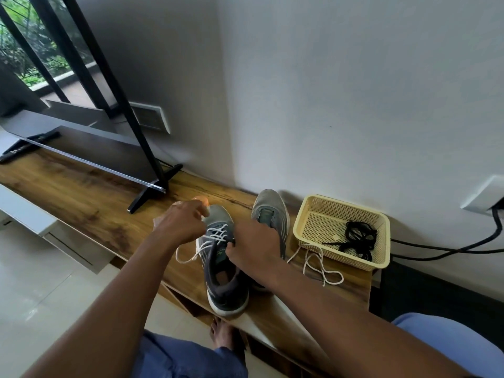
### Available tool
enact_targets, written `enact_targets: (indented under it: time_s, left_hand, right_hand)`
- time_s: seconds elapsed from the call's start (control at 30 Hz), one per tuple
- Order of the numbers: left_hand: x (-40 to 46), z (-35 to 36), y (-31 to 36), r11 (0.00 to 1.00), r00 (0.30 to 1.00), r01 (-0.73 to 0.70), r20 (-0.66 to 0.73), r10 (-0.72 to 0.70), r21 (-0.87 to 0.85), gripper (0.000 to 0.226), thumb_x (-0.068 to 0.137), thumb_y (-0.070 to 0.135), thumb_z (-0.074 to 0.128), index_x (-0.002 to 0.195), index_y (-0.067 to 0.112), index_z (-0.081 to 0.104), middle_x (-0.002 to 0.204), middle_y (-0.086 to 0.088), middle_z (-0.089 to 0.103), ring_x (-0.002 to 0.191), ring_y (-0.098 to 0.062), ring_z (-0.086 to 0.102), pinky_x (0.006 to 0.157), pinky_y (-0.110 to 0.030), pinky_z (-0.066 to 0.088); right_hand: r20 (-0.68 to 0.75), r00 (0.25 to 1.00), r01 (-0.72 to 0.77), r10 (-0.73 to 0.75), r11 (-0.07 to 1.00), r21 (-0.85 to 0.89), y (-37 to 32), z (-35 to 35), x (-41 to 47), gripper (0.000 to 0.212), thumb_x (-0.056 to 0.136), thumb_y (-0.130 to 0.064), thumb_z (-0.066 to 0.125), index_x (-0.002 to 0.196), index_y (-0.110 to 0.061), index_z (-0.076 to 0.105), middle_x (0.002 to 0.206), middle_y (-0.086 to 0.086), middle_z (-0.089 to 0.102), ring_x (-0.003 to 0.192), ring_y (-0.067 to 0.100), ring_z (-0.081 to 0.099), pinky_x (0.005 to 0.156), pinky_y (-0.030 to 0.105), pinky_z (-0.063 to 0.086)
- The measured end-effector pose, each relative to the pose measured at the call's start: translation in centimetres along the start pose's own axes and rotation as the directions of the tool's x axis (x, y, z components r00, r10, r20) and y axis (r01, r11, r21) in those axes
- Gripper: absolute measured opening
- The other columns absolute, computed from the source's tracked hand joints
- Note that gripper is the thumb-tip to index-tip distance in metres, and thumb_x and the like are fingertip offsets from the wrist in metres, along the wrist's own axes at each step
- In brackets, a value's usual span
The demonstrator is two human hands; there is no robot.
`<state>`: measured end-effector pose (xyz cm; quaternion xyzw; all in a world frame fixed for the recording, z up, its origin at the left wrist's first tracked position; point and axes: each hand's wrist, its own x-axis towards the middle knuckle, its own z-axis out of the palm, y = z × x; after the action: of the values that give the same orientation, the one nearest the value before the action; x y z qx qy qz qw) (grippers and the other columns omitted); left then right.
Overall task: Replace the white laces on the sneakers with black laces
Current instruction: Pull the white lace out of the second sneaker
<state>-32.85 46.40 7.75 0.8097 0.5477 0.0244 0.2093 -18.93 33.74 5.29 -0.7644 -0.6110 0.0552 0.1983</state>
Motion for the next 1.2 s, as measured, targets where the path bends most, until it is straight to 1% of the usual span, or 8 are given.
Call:
enact_targets:
  time_s: [0.07, 0.13, 0.27, 0.47, 0.67, 0.77, 0.97, 1.2]
  left_hand:
    - [-0.2, 0.2, 0.7, 0.996, 0.991, -0.088, 0.104, 0.089, -0.016, 0.023, 0.083, 0.022, 0.074, 0.094, 0.042, 0.071, 0.105, 0.012, 0.071, 0.104, -0.012, 0.064, 0.077, -0.028, 0.050]
    - [-0.4, 0.7, 1.4, 0.986, 0.973, -0.144, 0.195, 0.126, 0.079, 0.012, 0.081, 0.032, 0.081, 0.091, 0.038, 0.077, 0.102, 0.012, 0.073, 0.100, -0.012, 0.067, 0.085, -0.034, 0.058]
    - [-0.7, 1.5, 2.0, 0.970, 0.991, -0.117, 0.084, 0.101, 0.215, 0.011, 0.084, 0.030, 0.078, 0.076, 0.028, 0.071, 0.090, 0.001, 0.073, 0.088, -0.018, 0.069, 0.078, -0.036, 0.060]
    - [-0.7, 1.7, 2.4, 0.973, 0.993, -0.105, 0.076, 0.091, 0.203, 0.021, 0.083, 0.025, 0.075, 0.066, 0.027, 0.064, 0.079, 0.004, 0.068, 0.081, -0.017, 0.068, 0.058, -0.026, 0.042]
    - [-1.0, 1.2, 2.8, 0.990, 0.983, -0.091, 0.170, 0.071, 0.112, 0.012, 0.080, 0.023, 0.076, 0.080, 0.011, 0.075, 0.085, -0.007, 0.074, 0.085, -0.024, 0.071, 0.060, -0.026, 0.046]
    - [-1.1, 1.1, 2.8, 0.994, 0.983, -0.066, 0.179, 0.050, 0.083, 0.006, 0.081, 0.019, 0.074, 0.078, 0.014, 0.074, 0.088, -0.006, 0.074, 0.085, -0.023, 0.069, 0.058, -0.026, 0.043]
    - [-1.2, 1.3, 3.1, 0.995, 0.985, -0.020, 0.174, 0.003, 0.094, 0.007, 0.084, 0.017, 0.072, 0.077, 0.019, 0.070, 0.093, -0.003, 0.071, 0.088, -0.021, 0.067, 0.054, -0.025, 0.038]
    - [-1.5, 1.3, 3.7, 0.986, 0.985, -0.049, 0.172, 0.021, 0.157, 0.013, 0.087, 0.020, 0.064, 0.074, 0.023, 0.066, 0.083, 0.000, 0.066, 0.083, -0.021, 0.064, 0.057, -0.028, 0.040]
  right_hand:
    - [-0.001, 1.000, -0.009, 0.009, 1.000, 0.019, 0.0, 0.1, 0.0, 0.008, 0.088, -0.025, 0.065, 0.085, -0.017, 0.068, 0.083, 0.001, 0.069, 0.077, 0.028, 0.069, 0.066, 0.039, 0.059]
    - [0.005, 1.000, -0.016, 0.015, 0.998, 0.062, 0.0, 0.1, -0.1, 0.008, 0.085, -0.026, 0.066, 0.082, -0.019, 0.068, 0.080, 0.000, 0.069, 0.075, 0.027, 0.069, 0.066, 0.040, 0.060]
    - [-0.005, 1.000, -0.010, 0.010, 0.997, 0.071, 0.1, 0.5, -0.2, 0.010, 0.084, -0.029, 0.067, 0.081, -0.020, 0.067, 0.080, -0.001, 0.069, 0.074, 0.027, 0.070, 0.065, 0.040, 0.060]
    - [-0.037, 0.999, 0.002, 0.000, 0.998, 0.056, 0.0, 1.2, -0.3, 0.006, 0.086, -0.022, 0.066, 0.085, -0.017, 0.069, 0.082, 0.002, 0.068, 0.072, 0.028, 0.069, 0.063, 0.042, 0.060]
    - [-0.033, 0.999, 0.026, -0.025, 0.999, 0.032, -0.3, 1.8, -0.4, 0.011, 0.084, -0.019, 0.065, 0.074, -0.019, 0.061, 0.073, 0.001, 0.066, 0.064, 0.027, 0.066, 0.055, 0.036, 0.055]
    - [-0.015, 0.999, 0.033, -0.032, 0.999, 0.010, -0.7, 2.1, -0.4, 0.016, 0.083, -0.020, 0.063, 0.071, -0.024, 0.053, 0.073, 0.000, 0.066, 0.064, 0.026, 0.064, 0.053, 0.032, 0.046]
    - [-0.001, 0.999, 0.043, -0.043, 0.999, 0.021, -0.7, 2.1, -0.2, 0.019, 0.085, -0.017, 0.062, 0.070, -0.022, 0.051, 0.073, 0.005, 0.066, 0.065, 0.027, 0.063, 0.055, 0.035, 0.047]
    - [-0.025, 0.999, 0.040, -0.038, 0.997, 0.071, -0.6, 1.9, -0.3, 0.026, 0.083, -0.011, 0.064, 0.066, -0.023, 0.049, 0.067, 0.002, 0.063, 0.058, 0.024, 0.056, 0.055, 0.035, 0.043]
